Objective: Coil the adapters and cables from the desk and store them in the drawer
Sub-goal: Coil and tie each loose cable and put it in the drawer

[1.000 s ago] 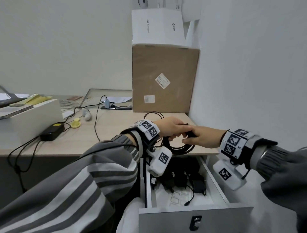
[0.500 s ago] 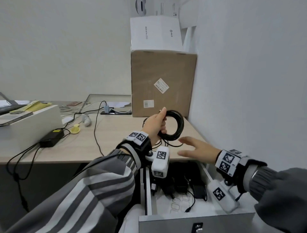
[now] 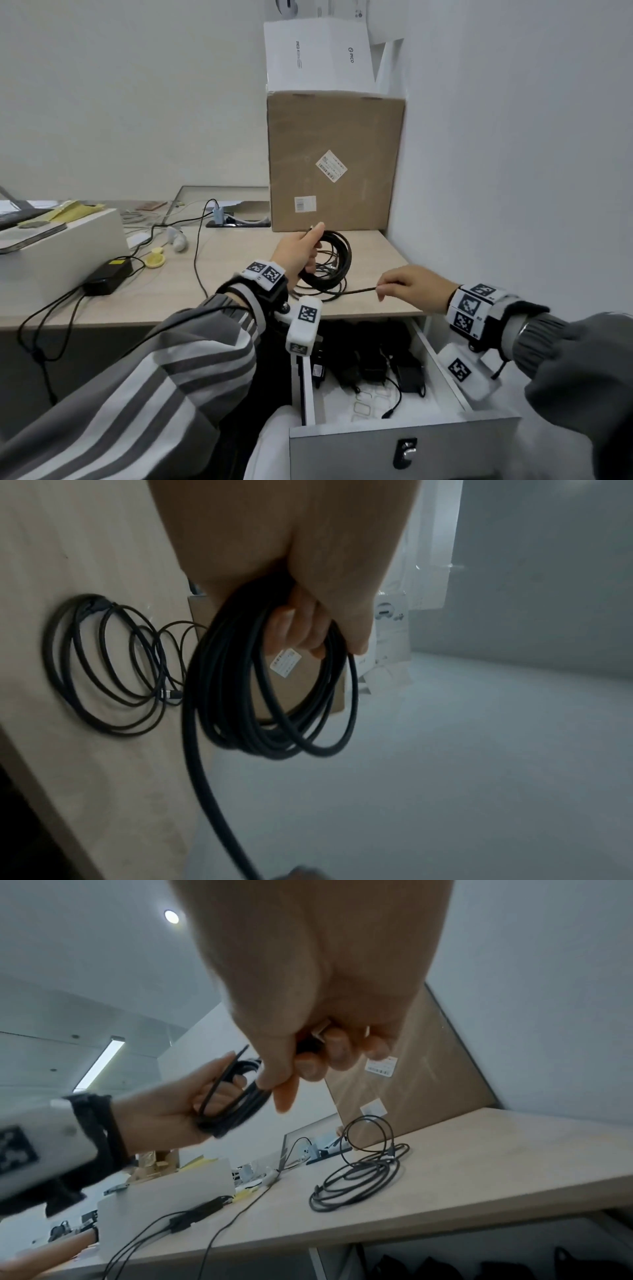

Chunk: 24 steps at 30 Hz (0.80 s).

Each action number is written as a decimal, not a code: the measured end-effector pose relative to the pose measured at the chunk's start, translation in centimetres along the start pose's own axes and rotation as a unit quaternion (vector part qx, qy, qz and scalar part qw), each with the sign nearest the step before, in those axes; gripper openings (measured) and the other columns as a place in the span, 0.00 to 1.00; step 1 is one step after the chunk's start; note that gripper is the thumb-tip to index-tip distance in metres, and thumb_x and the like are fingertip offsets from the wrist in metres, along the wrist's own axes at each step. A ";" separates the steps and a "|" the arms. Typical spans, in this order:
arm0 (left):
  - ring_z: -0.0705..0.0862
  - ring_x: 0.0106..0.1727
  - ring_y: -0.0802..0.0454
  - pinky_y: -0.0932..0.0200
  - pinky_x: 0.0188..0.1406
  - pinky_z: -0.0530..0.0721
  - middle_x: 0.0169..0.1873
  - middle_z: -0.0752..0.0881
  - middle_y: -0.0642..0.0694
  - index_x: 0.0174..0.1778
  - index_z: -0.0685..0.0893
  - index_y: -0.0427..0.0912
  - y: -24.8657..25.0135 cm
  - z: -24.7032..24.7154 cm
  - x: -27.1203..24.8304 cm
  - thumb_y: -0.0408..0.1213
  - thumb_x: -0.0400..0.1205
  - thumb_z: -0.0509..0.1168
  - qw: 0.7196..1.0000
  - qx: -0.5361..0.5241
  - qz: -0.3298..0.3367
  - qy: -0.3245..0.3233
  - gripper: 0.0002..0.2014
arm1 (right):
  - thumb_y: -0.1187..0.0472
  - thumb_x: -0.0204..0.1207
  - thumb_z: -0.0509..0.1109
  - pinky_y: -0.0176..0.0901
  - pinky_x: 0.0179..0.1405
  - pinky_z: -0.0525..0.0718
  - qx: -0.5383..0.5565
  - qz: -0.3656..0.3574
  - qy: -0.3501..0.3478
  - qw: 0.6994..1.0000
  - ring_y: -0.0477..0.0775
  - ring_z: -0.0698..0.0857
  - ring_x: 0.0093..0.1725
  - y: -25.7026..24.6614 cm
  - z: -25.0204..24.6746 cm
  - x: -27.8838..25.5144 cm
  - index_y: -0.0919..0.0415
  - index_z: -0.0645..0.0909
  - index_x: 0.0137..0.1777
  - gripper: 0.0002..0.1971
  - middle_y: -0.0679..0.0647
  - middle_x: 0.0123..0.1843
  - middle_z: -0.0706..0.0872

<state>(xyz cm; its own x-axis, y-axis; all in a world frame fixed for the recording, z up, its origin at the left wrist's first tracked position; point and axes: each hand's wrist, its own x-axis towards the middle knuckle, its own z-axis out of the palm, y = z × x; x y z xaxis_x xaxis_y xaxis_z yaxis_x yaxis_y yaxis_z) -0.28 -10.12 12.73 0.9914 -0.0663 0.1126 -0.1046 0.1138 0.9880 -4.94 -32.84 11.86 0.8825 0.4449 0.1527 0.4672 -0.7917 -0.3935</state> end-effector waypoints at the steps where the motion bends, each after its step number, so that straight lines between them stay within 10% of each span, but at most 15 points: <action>1: 0.59 0.17 0.59 0.66 0.15 0.59 0.17 0.63 0.56 0.34 0.72 0.41 -0.1 0.3 -0.5 0.47 0.86 0.61 0.999 0.027 -0.004 -0.031 0.17 | 0.58 0.80 0.68 0.24 0.39 0.72 -0.001 0.004 -0.010 1.000 0.31 0.78 0.35 -0.3 -0.6 0.0 0.52 0.85 0.40 0.08 0.40 0.34 0.83; 5: 0.60 0.18 0.59 0.66 0.15 0.59 0.17 0.64 0.55 0.35 0.71 0.42 -0.7 1.6 -1.9 0.47 0.86 0.60 0.987 0.107 -0.030 -0.120 0.17 | 0.61 0.71 0.77 0.27 0.27 0.74 0.106 0.066 0.007 0.992 0.38 0.79 0.27 -1.0 -2.7 0.1 0.58 0.88 0.40 0.02 0.47 0.28 0.84; 14: 0.58 0.19 0.60 0.68 0.14 0.58 0.21 0.62 0.53 0.36 0.71 0.43 -2.1 2.1 -2.7 0.50 0.86 0.59 0.967 0.100 -0.093 -0.215 0.17 | 0.70 0.71 0.76 0.31 0.34 0.84 0.357 0.124 0.087 0.922 0.47 0.86 0.32 -0.9 0.3 -0.8 0.67 0.82 0.53 0.12 0.57 0.33 0.87; 20: 0.57 0.17 0.61 0.69 0.13 0.56 0.21 0.61 0.54 0.36 0.71 0.43 -3.3 1.7 -3.0 0.50 0.86 0.58 0.965 0.095 -0.118 -0.213 0.17 | 0.64 0.77 0.72 0.44 0.50 0.86 0.440 0.117 0.080 0.887 0.50 0.85 0.48 -0.9 3.6 -0.3 0.60 0.83 0.55 0.08 0.54 0.49 0.86; 24: 0.57 0.17 0.61 0.69 0.13 0.56 0.20 0.60 0.54 0.35 0.70 0.44 -4.6 1.9 -2.4 0.50 0.86 0.59 0.973 0.061 -0.138 -0.175 0.17 | 0.59 0.86 0.58 0.44 0.39 0.87 0.484 0.134 0.073 0.862 0.55 0.86 0.37 -2.2 5.6 0.3 0.47 0.78 0.52 0.08 0.60 0.44 0.84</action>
<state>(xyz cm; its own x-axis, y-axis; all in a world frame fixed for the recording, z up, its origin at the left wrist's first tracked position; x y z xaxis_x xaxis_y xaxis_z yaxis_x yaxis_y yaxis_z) -2.34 -12.35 8.09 0.8983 -0.4129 -0.1500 0.1319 -0.0721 0.9886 -6.03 -28.66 7.68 0.9822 0.1865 0.0233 0.0437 -0.1063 -0.9934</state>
